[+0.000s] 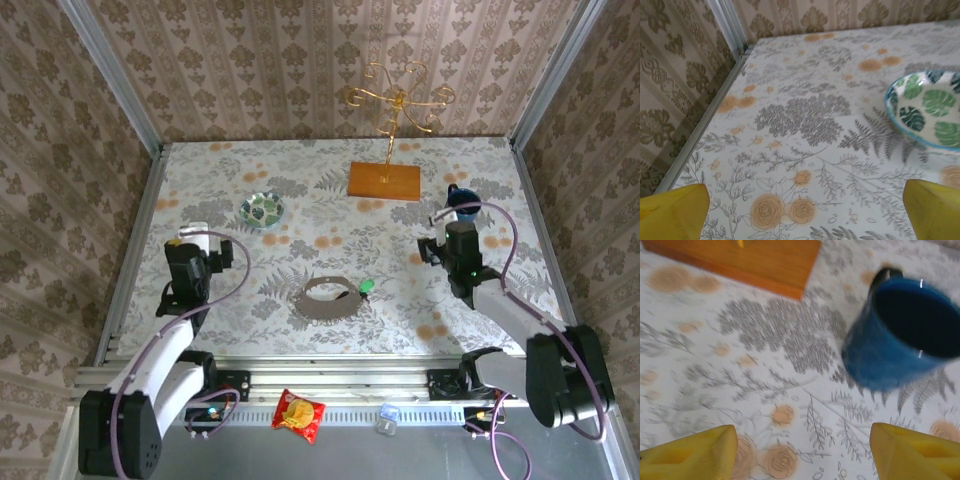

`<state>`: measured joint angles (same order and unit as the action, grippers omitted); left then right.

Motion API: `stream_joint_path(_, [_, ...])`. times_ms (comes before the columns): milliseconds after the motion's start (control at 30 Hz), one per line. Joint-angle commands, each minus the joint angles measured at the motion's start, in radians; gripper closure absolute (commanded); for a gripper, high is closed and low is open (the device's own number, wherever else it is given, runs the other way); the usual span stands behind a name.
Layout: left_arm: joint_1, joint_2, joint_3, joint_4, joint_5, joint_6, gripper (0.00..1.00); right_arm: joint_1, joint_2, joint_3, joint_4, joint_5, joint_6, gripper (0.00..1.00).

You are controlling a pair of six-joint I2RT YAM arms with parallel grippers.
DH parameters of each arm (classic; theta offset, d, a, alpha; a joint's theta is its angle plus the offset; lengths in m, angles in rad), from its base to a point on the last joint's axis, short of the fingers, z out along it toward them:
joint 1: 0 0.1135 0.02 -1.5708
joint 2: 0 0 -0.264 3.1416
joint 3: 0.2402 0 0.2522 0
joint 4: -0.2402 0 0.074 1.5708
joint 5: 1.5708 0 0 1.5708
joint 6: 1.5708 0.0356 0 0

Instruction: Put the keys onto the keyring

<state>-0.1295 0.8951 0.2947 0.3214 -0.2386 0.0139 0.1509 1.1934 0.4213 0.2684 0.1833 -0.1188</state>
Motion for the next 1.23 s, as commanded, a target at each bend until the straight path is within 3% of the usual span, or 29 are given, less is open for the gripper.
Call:
stream_joint_path(0, [0.053, 0.090, -0.041, 0.208, 0.065, 0.011, 0.00, -0.024, 0.080, -0.092, 0.456, -0.003, 0.033, 0.27])
stream_joint_path(200, [0.095, 0.308, -0.061, 0.479, 0.136, -0.020, 0.00, -0.095, 0.367, -0.101, 0.805, -0.108, 0.104, 0.24])
stream_joint_path(267, [0.099, 0.376, -0.043, 0.550, 0.169, -0.003, 0.00, -0.113, 0.316, -0.043, 0.609, -0.112, 0.127, 0.22])
stream_joint_path(400, [0.102, 0.512, 0.023, 0.597, 0.193, 0.041, 0.00, -0.139, 0.335, -0.008, 0.576, -0.136, 0.151, 0.13])
stream_joint_path(467, [0.102, 0.632, 0.032, 0.689, 0.172, 0.037, 0.00, -0.139, 0.332, -0.009, 0.569, -0.136, 0.151, 0.01])
stream_joint_path(500, [0.100, 0.699, 0.038, 0.780, 0.145, 0.051, 0.00, -0.139, 0.337, -0.010, 0.579, -0.136, 0.151, 0.00])
stream_joint_path(567, [0.103, 0.627, 0.062, 0.608, 0.112, 0.005, 0.00, -0.138, 0.334, -0.010, 0.576, -0.136, 0.151, 0.00])
stream_joint_path(633, [0.089, 0.667, 0.059, 0.682, 0.044, 0.022, 0.00, -0.138, 0.333, -0.009, 0.575, -0.134, 0.151, 0.00])
stream_joint_path(800, [0.076, 0.662, 0.088, 0.616, 0.139, 0.067, 0.00, -0.137, 0.333, -0.010, 0.575, -0.131, 0.149, 0.00])
stream_joint_path(933, [0.117, 0.661, 0.106, 0.575, 0.237, 0.049, 0.00, -0.136, 0.334, -0.009, 0.574, -0.132, 0.150, 0.00])
stream_joint_path(1200, [0.115, 0.659, 0.103, 0.582, 0.237, 0.054, 0.00, -0.137, 0.334, -0.009, 0.572, -0.132, 0.150, 0.00])
